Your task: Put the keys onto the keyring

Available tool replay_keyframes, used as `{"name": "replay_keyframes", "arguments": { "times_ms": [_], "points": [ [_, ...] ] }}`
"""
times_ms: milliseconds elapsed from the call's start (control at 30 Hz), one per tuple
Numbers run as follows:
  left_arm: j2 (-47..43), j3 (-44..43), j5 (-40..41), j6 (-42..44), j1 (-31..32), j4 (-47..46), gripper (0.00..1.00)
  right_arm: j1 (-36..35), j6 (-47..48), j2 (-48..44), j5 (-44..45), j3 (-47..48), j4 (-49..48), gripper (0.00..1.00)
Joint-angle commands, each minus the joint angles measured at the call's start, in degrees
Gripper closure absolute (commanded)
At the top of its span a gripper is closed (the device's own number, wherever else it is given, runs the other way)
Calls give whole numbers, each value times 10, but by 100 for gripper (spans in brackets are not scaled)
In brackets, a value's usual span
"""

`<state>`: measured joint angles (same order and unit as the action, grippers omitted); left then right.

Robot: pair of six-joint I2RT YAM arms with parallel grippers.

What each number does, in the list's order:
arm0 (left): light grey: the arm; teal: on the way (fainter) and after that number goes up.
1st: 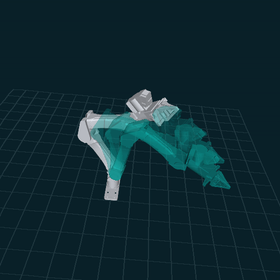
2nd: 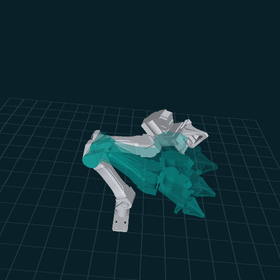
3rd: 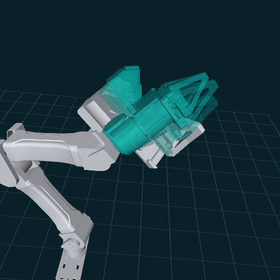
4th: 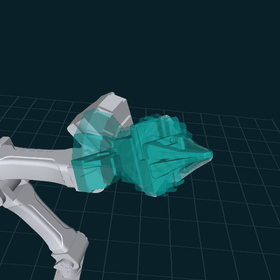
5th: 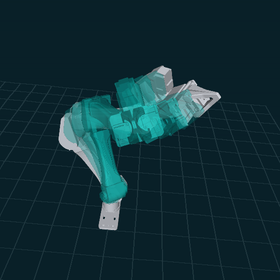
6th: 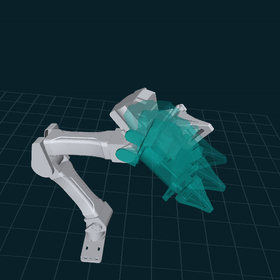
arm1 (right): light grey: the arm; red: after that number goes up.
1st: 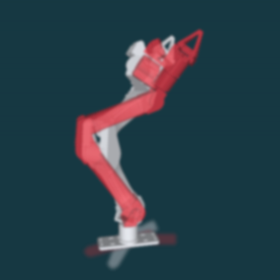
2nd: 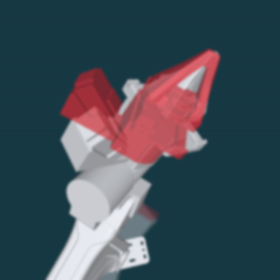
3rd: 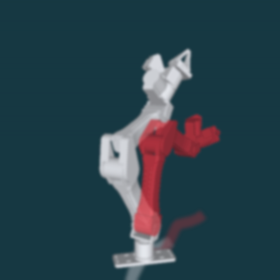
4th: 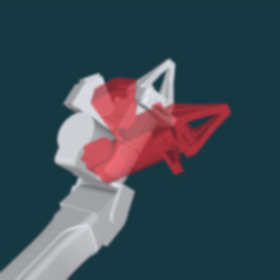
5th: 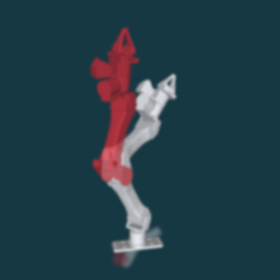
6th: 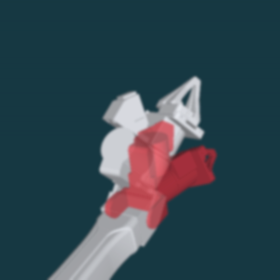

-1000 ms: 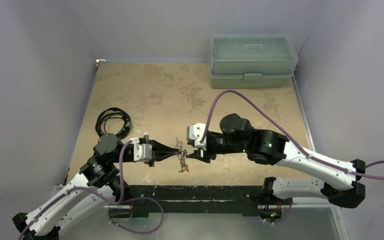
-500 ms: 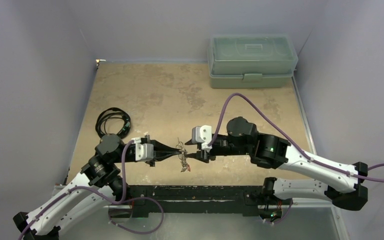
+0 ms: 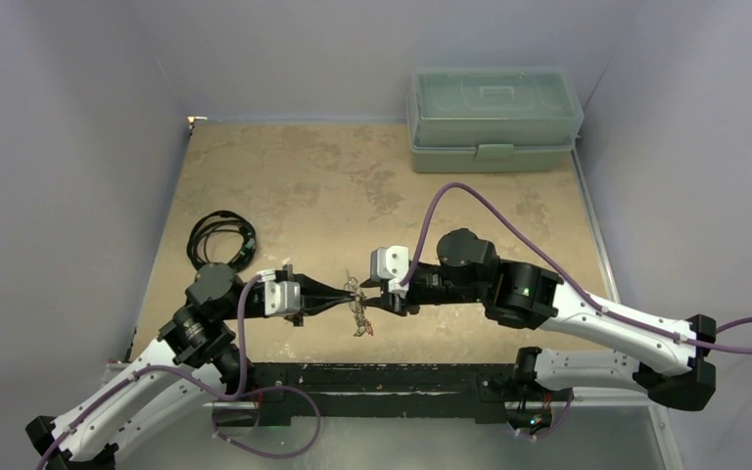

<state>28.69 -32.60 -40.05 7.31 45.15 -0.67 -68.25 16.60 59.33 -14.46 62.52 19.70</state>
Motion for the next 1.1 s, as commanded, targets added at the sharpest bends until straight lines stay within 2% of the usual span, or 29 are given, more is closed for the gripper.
{"name": "replay_keyframes", "arguments": {
  "times_ms": [0, 33, 200, 333, 1067],
  "points": [
    [-8, 1, 8, 14, 2, -31, 100, -1, 3, -14, 7, -1, -4, 66],
    [-8, 2, 9, 14, 2, -31, 100, -1, 3, -14, 8, -1, -4, 67],
    [-12, 2, 10, 14, 2, -31, 100, -1, 3, -11, 8, 1, 1, 91],
    [-13, 2, 11, 15, 2, -31, 100, -1, 3, -9, 8, -1, 1, 99],
    [-29, 6, 28, 14, 2, -35, 100, -1, -7, -21, 14, -13, 3, 100]
  ]
}}
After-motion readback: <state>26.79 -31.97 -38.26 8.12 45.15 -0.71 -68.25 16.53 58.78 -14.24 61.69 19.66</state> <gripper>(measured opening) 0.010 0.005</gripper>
